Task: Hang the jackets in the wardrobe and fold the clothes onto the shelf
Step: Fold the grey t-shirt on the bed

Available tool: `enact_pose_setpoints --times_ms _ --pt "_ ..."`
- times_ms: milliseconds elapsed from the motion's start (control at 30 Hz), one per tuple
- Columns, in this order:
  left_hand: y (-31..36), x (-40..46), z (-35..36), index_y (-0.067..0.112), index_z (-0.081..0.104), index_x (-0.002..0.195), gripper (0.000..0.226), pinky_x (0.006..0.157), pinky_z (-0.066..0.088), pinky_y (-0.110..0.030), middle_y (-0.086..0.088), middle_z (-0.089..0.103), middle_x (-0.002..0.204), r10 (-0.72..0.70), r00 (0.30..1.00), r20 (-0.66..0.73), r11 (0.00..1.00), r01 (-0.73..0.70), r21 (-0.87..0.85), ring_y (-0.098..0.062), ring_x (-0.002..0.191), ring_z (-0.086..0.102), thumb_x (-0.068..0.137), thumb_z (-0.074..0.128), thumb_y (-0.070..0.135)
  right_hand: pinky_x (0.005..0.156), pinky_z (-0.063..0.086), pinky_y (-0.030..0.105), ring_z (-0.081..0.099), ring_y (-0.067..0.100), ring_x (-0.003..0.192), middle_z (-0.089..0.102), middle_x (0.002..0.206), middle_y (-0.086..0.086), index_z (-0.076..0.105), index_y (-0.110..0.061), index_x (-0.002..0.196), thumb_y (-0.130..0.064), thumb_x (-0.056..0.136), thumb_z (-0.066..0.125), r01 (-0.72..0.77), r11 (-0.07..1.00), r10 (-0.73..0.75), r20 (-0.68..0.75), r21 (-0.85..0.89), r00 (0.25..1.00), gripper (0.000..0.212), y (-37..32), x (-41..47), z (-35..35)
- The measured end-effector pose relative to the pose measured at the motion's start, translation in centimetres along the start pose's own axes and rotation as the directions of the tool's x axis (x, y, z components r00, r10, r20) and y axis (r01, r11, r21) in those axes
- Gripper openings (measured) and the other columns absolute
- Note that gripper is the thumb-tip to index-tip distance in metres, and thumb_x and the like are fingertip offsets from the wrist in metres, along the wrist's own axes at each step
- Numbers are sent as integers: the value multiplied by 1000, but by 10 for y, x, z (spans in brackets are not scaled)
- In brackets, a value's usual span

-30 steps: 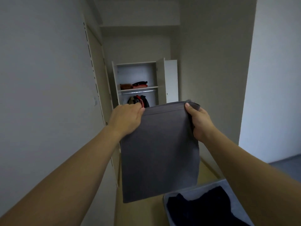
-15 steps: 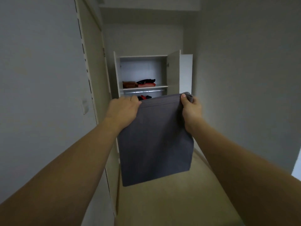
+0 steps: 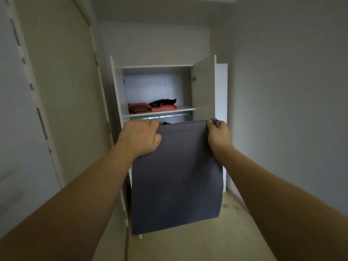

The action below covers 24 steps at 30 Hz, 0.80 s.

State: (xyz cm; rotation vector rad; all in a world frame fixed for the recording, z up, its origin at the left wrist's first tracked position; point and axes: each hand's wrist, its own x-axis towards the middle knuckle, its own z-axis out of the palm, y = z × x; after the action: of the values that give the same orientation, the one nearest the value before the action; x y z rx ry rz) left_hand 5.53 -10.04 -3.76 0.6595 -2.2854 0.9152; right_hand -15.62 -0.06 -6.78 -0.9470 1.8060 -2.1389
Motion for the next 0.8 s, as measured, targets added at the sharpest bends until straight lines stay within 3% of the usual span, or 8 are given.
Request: enact_pose_setpoints --times_ms 167,367,433,533,600,667,800 --pt "-67 74 130 10 59 89 44 51 20 -24 -6 63 68 12 1000 27 1000 -11 -19 -24 55 55 80 28 39 72 39 24 50 7 71 57 78 -6 63 -14 98 -26 96 57 78 995 -71 98 -68 993 13 45 132 78" --pt "-148 158 264 9 57 105 24 61 30 -30 -10 64 90 -78 988 130 997 75 31 -26 75 56 91 48 26 71 38 25 56 15 81 61 90 0 62 -15 99 -27 93 60 300 927 -244 248 -223 937 13 76 282 179" --pt "-176 187 307 5 58 102 19 71 32 -36 -14 63 94 -104 982 160 991 89 101 -31 82 54 88 51 18 69 36 26 53 17 81 58 89 -2 55 -21 94 -29 93 60 443 831 -323 354 -338 877 9 90 332 212" --pt "-217 231 377 4 61 97 22 83 31 -43 -16 61 97 -218 965 147 951 177 253 -34 92 52 78 55 13 68 37 30 53 22 81 60 94 3 49 -21 94 -31 95 55 712 485 -369 619 -508 693 12 111 407 266" --pt "-238 257 425 0 65 90 18 81 36 -44 -18 60 91 -267 958 103 930 228 288 -35 88 53 73 61 5 67 39 32 53 22 81 61 102 6 50 -20 101 -33 97 50 768 325 -329 696 -552 639 13 124 453 307" --pt "-263 288 470 -1 65 93 19 74 38 -41 -19 59 98 -338 937 86 918 308 251 -35 88 54 74 60 1 69 45 34 54 23 81 60 103 7 49 -18 103 -29 98 49 715 405 -332 637 -570 696 12 132 498 351" --pt "-320 371 547 4 48 119 28 62 34 -39 -18 41 131 -568 820 76 823 563 82 -36 96 55 90 51 4 57 59 41 67 35 68 59 92 13 48 -15 94 -17 98 51 369 862 -213 413 -347 886 5 128 589 440"
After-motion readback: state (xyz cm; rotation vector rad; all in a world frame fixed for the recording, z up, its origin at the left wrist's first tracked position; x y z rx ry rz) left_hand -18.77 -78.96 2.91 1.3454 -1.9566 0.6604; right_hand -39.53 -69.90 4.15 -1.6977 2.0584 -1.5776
